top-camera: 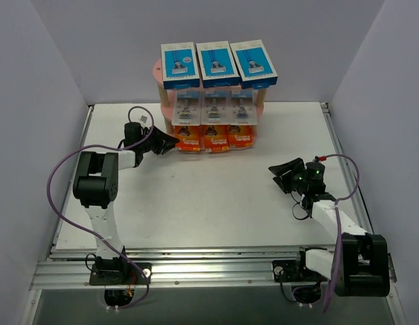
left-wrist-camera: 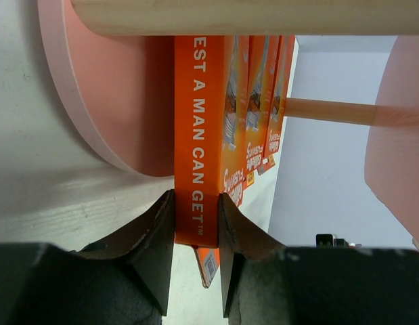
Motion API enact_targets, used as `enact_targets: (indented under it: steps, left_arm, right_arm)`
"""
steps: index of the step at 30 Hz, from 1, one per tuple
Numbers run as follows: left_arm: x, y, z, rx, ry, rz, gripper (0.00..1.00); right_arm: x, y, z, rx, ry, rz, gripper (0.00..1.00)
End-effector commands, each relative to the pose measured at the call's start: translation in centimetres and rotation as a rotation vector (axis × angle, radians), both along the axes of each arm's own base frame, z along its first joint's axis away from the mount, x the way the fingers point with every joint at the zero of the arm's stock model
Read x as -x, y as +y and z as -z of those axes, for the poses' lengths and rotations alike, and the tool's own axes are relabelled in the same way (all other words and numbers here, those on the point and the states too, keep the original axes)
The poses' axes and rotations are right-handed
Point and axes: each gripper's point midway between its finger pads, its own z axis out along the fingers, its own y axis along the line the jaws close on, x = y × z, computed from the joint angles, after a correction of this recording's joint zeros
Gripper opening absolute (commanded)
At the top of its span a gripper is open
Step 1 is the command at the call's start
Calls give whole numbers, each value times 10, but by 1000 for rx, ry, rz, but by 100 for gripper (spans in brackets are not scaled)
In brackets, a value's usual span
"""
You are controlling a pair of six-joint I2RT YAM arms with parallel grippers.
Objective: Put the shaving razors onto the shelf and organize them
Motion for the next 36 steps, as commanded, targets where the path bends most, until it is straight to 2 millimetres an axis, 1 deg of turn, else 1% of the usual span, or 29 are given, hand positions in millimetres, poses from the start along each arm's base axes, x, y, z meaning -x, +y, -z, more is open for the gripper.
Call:
enact_targets:
  steps: [1, 5, 7, 12, 16, 27, 31, 36]
  left_arm:
    - [-13, -4, -5, -5, -33, -18, 2]
    - [-14, -8, 0, -2, -24, -16, 2]
    - [-15, -10, -1, 5, -24, -16, 2]
    - [-15, -11, 7, 4, -10, -17, 2]
    - [-15, -16, 11, 2, -4, -9, 2]
    - [-17, -25, 16, 7, 7, 2, 2]
    - [-18, -25, 17, 7, 12, 1, 2]
    - [-17, -24, 21, 5, 28, -6, 24]
  right_arm:
    - [-11, 1, -17, 0, -65, -27, 46]
    - [-11, 0, -15, -1, -60, -27, 46]
    - [-11, 0, -14, -3, -58, -26, 46]
    - [-13, 0, -12, -9, -56, -28, 46]
    - [-13, 0, -10, -15, -53, -27, 46]
    - [-14, 0, -6, -21, -46, -32, 46]
    - [-14, -1, -6, -19, -47, -33, 46]
    - [-13, -2, -4, -21, -43, -33, 46]
